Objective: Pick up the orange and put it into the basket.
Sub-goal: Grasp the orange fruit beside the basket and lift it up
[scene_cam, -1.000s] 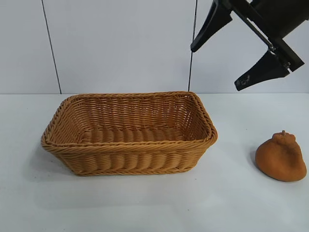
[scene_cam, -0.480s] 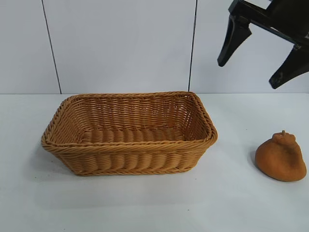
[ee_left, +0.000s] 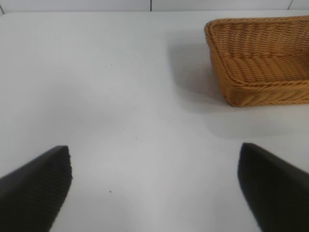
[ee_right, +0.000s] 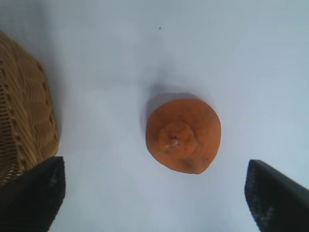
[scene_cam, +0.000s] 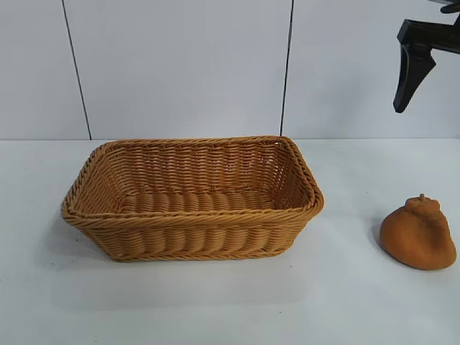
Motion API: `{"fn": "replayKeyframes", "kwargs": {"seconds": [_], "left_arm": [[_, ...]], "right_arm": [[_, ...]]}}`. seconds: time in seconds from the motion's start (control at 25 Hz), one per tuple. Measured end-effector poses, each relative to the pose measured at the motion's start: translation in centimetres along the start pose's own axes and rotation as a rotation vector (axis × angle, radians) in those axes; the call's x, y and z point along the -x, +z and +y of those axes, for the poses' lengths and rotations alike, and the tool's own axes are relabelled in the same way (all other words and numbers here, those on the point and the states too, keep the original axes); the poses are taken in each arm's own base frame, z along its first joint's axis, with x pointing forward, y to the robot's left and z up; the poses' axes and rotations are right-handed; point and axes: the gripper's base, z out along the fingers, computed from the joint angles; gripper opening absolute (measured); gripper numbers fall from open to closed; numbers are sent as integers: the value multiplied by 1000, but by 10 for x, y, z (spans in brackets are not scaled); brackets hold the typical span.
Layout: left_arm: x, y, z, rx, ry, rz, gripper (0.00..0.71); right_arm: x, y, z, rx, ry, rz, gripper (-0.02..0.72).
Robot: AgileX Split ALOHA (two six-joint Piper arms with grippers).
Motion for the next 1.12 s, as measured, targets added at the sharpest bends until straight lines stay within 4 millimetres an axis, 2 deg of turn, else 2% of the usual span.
{"fn": "replayKeyframes", "kwargs": {"seconds": [0.12,0.36,0.48,0.52,0.6,0.76,0.8,0.96,1.12], "left_arm": [[0,0,0,0,0,0,666],[0,0,0,0,0,0,666],[0,0,0,0,0,0,666],[0,0,0,0,0,0,666],[0,0,0,0,0,0,666],[0,0,0,0,0,0,666],[0,0,0,0,0,0,666],[0,0,0,0,0,0,666],[0,0,0,0,0,0,666]], "right_arm": [[4,30,-2,-5,10,65,694],[4,107,-9,-8,44,232,694],[0,133,-12,-16,52,298,687],[-1,136,-12,-17,53,308,661],[-2,139,-13,-21,52,314,554],[-4,137,-13,-25,49,341,138],[-3,135,-13,-24,41,349,57],[6,116,-10,-15,-13,351,46],[33,70,-1,8,-39,219,46]]}}
